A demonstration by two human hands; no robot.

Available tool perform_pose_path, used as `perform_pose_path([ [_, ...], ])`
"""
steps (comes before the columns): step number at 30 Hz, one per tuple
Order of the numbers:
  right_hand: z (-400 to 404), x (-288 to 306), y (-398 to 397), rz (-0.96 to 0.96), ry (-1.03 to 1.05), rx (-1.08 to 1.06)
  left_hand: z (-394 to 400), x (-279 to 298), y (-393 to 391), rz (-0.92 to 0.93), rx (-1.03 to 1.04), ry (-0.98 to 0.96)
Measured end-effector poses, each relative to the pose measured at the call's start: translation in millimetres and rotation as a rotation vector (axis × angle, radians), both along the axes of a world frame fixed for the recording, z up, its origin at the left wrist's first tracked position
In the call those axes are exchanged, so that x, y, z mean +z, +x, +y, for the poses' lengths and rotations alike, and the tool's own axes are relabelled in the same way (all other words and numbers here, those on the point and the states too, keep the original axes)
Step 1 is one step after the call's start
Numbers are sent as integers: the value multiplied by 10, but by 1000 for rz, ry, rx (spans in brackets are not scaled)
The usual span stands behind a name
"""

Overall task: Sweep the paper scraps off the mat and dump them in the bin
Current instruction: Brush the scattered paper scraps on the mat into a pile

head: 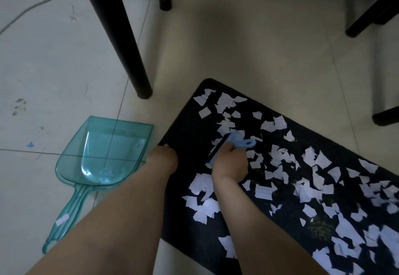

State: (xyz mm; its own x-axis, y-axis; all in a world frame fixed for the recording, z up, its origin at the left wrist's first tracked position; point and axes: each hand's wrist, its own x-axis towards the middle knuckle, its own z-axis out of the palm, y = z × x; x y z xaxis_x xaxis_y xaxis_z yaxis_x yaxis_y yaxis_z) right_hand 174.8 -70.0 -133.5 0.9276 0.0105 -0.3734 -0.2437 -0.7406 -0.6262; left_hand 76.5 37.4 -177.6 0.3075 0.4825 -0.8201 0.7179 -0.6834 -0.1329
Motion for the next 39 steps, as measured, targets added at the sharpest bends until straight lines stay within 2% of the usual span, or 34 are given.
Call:
perform_pose_path([
  [2, -85, 65, -12, 35, 158, -62, 25, 22, 10, 25, -23, -22],
  [4, -97, 111, -96, 79, 289, 57, 47, 39, 24, 39, -46, -29],
  [7, 6, 12, -247, 205, 227, 369, 12, 69, 10, 64, -76, -21],
  [10, 1, -125, -310, 267, 100, 480, -55, 103, -48, 7, -93, 21],
  [12, -123, -143, -274, 217, 20, 442, -95, 95, -125, -41, -85, 31],
  [15, -390, -73, -171, 100, -48, 277, -249, 59, -257, -90, 9, 4],
  [19, -586, 125, -158, 18, 30, 129, -609, 89, -403, -189, 100, 5],
  [23, -560, 206, -398, 169, 185, 264, -782, 150, -391, -182, 95, -5],
  [26, -536, 70, -627, 322, 143, 382, -821, 125, -357, -129, 77, -35],
  [29, -606, -39, -730, 419, 111, 374, -849, 88, -373, -10, 50, -115],
  [31, -704, -32, -666, 356, 45, 372, -845, 62, -404, 12, 24, -151],
  [35, -908, 142, -459, 98, -106, 246, -808, 46, -438, 29, 5, -182],
  [37, -949, 154, -451, 57, -50, 192, -796, 59, -426, 24, -5, -184],
  [39, -920, 159, -538, 130, 68, 200, -794, 62, -424, 14, -10, -184],
])
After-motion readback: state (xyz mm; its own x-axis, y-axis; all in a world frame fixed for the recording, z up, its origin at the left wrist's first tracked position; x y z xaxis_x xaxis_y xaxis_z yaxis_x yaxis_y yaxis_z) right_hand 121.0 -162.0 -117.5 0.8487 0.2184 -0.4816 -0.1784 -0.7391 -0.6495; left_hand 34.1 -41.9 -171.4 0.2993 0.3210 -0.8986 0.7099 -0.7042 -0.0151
